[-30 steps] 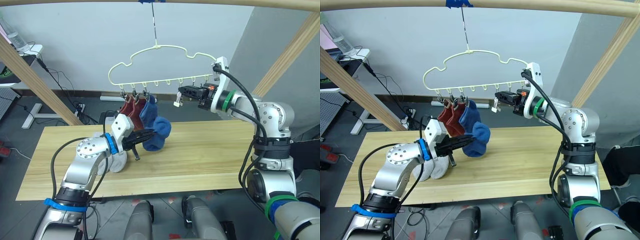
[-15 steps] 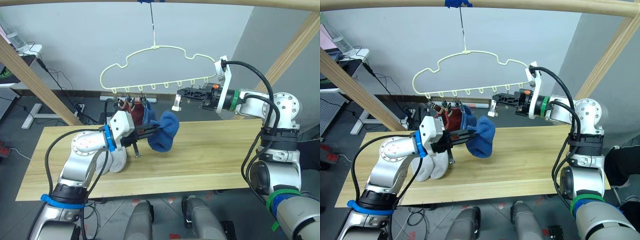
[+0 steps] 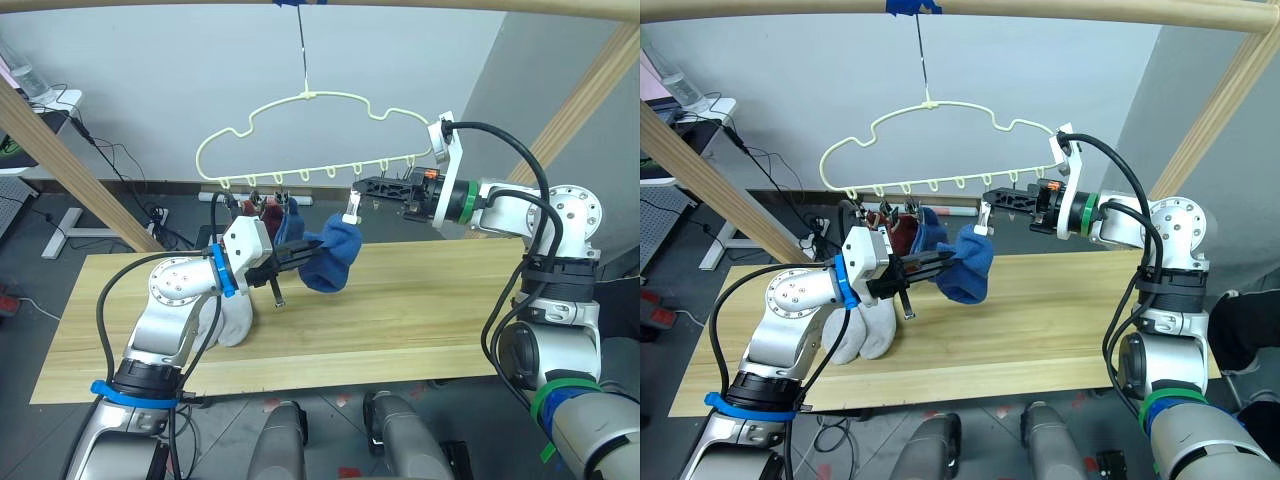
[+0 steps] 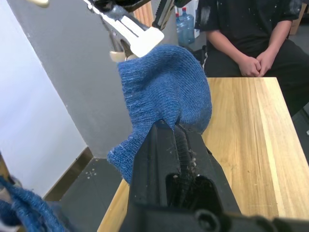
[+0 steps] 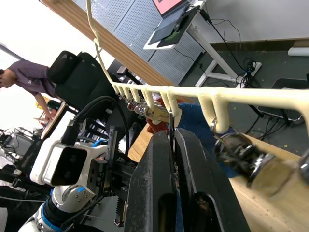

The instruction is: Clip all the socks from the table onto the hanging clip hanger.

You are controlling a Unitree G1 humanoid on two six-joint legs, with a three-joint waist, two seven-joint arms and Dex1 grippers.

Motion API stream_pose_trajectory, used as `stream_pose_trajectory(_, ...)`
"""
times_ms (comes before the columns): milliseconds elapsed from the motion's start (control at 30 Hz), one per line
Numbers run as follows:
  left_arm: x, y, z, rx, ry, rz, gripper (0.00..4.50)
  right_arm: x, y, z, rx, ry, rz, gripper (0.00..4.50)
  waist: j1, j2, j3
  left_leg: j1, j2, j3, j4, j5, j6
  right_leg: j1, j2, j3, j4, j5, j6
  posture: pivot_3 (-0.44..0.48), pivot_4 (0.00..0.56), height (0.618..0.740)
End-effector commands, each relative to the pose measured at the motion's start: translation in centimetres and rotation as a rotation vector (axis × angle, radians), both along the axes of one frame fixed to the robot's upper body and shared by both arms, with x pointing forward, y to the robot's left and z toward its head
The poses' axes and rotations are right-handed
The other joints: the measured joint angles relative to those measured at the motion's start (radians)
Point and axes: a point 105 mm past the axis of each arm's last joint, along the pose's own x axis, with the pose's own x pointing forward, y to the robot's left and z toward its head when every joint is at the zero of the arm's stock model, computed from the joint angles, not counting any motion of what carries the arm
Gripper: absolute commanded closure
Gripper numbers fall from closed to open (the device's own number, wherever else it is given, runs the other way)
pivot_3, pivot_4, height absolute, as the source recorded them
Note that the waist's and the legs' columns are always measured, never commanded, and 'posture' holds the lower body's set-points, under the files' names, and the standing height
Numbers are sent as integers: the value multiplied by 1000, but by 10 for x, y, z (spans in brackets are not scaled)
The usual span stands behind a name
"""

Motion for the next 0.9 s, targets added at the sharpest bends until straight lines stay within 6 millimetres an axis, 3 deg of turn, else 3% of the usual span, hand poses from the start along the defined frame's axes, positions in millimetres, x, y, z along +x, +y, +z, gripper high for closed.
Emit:
stream_pose_trajectory(33,1,-3,12,-16,-60,-7,4490,-8,3,10,19,-42,35,4500,-2,0,0,0,0,0,0,0,0,0,0,0,0,0,0,-23,262,740)
stream_pose_trajectory(667,5,-10,13,-11,-63,-14,4490,-11,8,9,14,-47,50,4500,-6,0,0,0,0,0,0,0,0,0,0,0,0,0,0,-21,267,740)
stream_pose_trajectory(900,8,-13,26,-46,-88,-11,4490,-11,8,5,8,-44,46,4500,-6,0,0,0,0,0,0,0,0,0,0,0,0,0,0,-18,271,740)
